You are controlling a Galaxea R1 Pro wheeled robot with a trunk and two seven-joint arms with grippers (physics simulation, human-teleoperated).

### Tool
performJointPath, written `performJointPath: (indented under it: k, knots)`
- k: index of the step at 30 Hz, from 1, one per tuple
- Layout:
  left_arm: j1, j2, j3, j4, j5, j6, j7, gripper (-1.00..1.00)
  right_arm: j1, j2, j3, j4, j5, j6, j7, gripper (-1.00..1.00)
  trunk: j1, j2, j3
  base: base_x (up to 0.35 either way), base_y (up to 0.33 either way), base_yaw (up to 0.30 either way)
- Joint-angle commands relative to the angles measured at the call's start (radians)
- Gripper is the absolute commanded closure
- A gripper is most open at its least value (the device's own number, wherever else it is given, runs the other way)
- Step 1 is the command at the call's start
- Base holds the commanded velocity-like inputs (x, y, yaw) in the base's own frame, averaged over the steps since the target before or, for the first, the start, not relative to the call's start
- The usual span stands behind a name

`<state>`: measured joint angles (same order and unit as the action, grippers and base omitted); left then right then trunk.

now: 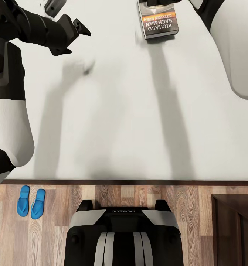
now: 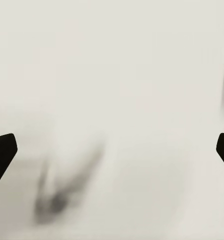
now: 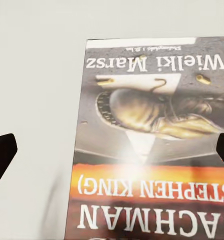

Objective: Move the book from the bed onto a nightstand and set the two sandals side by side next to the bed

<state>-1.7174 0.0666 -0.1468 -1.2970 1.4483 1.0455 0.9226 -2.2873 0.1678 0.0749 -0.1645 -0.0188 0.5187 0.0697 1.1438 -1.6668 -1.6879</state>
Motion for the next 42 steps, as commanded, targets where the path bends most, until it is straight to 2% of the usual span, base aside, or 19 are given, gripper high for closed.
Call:
performJointPath:
  k: [1, 10, 25, 34, 36, 40, 42]
  knots:
    - [-0.001, 0.001, -0.002, -0.001, 0.009, 0.001, 0.010, -1.00, -0.005, -0.001, 0.008, -0.001, -0.001, 0.005, 0.002, -1.00, 0.000, 0.000, 0.000, 0.000, 0.000, 0.000]
    - [-0.001, 0.000, -0.002, -0.001, 0.009, 0.001, 0.010, -1.00, -0.034, -0.003, 0.011, -0.002, -0.002, 0.006, 0.001, -1.00, 0.000, 0.000, 0.000, 0.054, 0.000, 0.000]
    - [-0.001, -0.002, -0.002, -0.001, 0.009, 0.001, 0.010, -1.00, -0.031, -0.002, 0.014, -0.001, -0.001, 0.004, -0.002, -1.00, 0.000, 0.000, 0.000, 0.278, 0.000, 0.000]
    - [-0.001, -0.003, -0.002, -0.001, 0.009, 0.001, 0.010, -1.00, -0.027, -0.002, 0.014, -0.001, 0.000, -0.007, -0.003, -1.00, 0.000, 0.000, 0.000, 0.072, 0.000, 0.000]
    - [0.011, 0.009, -0.013, -0.012, 0.020, -0.010, 0.021, -1.00, -0.016, 0.007, 0.002, -0.013, 0.004, 0.004, -0.014, -1.00, 0.000, 0.000, 0.000, 0.000, 0.000, 0.000]
    - [0.033, 0.031, -0.036, -0.034, 0.041, -0.032, 0.044, -1.00, 0.007, 0.007, -0.020, -0.035, 0.011, 0.027, -0.037, -1.00, 0.000, 0.000, 0.000, 0.000, 0.000, 0.000]
    - [0.044, 0.032, -0.047, -0.046, 0.052, -0.043, 0.055, -1.00, 0.018, 0.007, -0.031, -0.046, 0.011, 0.038, -0.048, -1.00, 0.000, 0.000, 0.000, 0.000, 0.000, 0.000]
